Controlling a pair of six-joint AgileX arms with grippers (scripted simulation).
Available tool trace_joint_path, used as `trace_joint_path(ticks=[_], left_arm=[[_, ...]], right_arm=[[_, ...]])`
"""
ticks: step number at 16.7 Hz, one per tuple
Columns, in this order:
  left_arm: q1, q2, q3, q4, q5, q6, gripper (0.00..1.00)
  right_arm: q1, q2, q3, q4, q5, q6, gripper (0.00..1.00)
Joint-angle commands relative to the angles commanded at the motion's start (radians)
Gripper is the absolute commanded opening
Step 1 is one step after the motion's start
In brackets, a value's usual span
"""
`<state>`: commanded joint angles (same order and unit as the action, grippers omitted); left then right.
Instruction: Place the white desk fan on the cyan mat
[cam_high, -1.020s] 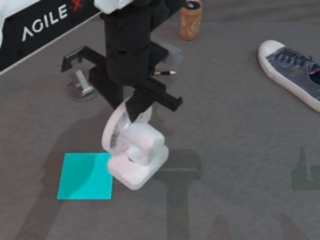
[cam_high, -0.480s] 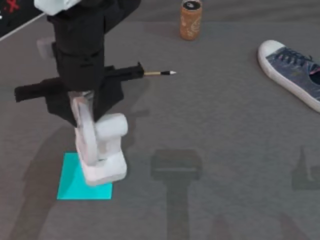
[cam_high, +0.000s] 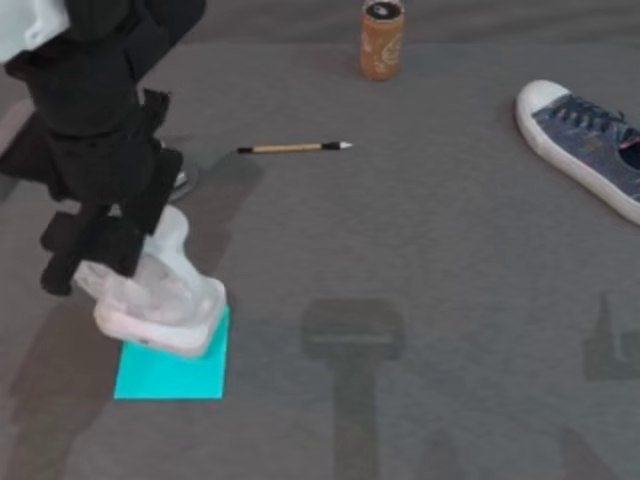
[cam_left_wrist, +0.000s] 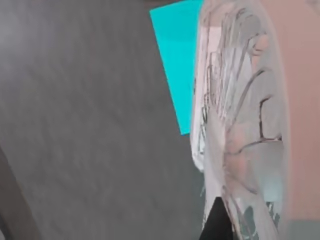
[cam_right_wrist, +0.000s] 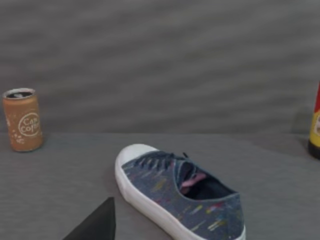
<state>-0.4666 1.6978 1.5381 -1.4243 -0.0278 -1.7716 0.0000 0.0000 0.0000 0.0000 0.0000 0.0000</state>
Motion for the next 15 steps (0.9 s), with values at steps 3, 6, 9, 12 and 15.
trace_joint_path(ticks=[3,6,9,12,15], left_arm=[[0.020,-0.034,-0.058,0.039,0.026,-0.176,0.00],[0.031,-0.049,-0.089,0.060,0.042,-0.257,0.00],[0.032,-0.051,-0.091,0.062,0.043,-0.263,0.00],[0.027,-0.046,-0.092,0.064,0.041,-0.260,0.00],[0.037,-0.042,-0.148,0.128,0.042,-0.263,0.00]], right_arm=[[0.000,0.000,0.000,0.000,0.000,0.000,1.00],[0.000,0.000,0.000,0.000,0.000,0.000,1.00],[0.000,0.000,0.000,0.000,0.000,0.000,1.00],[0.000,0.000,0.000,0.000,0.000,0.000,1.00],[0.000,0.000,0.000,0.000,0.000,0.000,1.00]])
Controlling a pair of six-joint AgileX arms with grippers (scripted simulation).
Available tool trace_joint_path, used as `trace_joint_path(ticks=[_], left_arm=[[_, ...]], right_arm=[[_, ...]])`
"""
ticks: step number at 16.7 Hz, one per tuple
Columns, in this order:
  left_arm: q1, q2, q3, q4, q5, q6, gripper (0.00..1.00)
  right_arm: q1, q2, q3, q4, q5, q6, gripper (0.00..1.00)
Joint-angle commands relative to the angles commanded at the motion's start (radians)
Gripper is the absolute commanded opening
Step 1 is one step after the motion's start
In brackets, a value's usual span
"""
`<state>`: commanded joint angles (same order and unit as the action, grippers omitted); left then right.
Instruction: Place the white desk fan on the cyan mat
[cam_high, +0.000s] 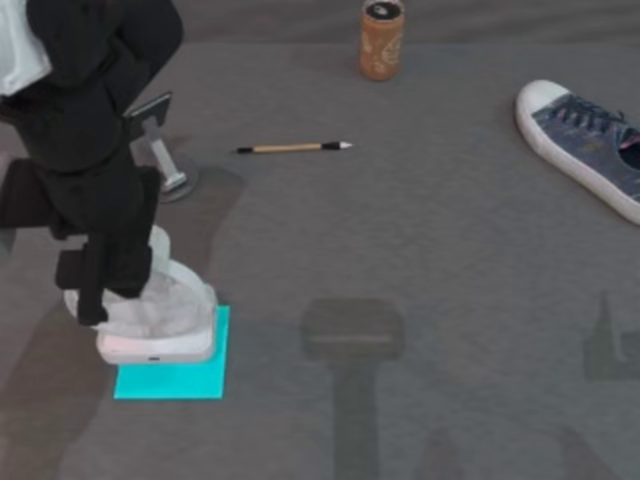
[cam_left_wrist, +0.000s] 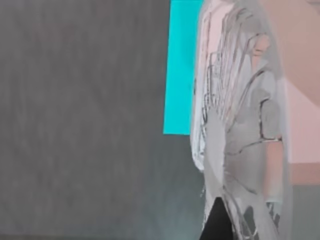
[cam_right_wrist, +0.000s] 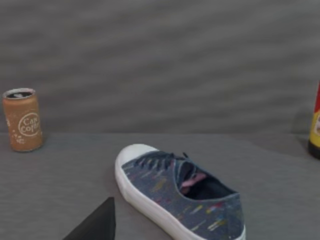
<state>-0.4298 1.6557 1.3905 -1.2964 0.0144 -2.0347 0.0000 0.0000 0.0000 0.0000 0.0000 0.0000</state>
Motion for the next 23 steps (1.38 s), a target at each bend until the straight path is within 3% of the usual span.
trace_joint_path(ticks=[7,20,23], left_arm=[[0.001,0.006,-0.065,0.071,0.001,0.006,0.00],[0.001,0.006,-0.065,0.071,0.001,0.006,0.98],[0.001,0.006,-0.065,0.071,0.001,0.006,1.00]], right_arm=[[0.000,0.000,0.000,0.000,0.000,0.000,1.00],[0.000,0.000,0.000,0.000,0.000,0.000,1.00],[0.000,0.000,0.000,0.000,0.000,0.000,1.00]])
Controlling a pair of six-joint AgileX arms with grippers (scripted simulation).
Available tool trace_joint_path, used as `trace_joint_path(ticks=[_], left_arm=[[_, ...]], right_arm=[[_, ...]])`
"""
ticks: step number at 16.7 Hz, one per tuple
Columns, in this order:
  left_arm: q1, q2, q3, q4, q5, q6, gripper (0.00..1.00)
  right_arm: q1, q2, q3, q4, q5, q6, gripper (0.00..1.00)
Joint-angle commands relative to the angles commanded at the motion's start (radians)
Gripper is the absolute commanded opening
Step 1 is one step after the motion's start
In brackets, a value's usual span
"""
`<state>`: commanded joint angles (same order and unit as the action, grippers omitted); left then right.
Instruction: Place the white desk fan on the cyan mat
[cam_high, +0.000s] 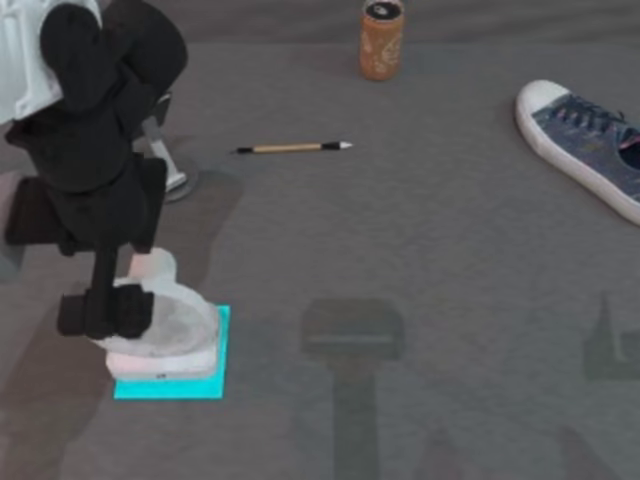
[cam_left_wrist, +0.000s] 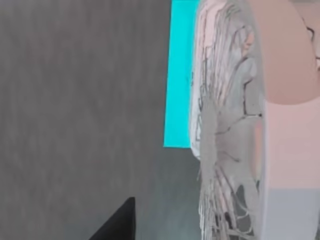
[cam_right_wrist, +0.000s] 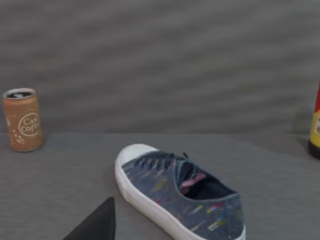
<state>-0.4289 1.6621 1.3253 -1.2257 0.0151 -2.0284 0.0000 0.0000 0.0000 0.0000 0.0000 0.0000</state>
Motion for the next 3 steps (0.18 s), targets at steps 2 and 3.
trace_joint_path(ticks=[2,3], left_arm=[[0.000,0.000,0.000,0.000,0.000,0.000,1.00],[0.000,0.000,0.000,0.000,0.000,0.000,1.00]], right_arm=[[0.000,0.000,0.000,0.000,0.000,0.000,1.00],[0.000,0.000,0.000,0.000,0.000,0.000,1.00]])
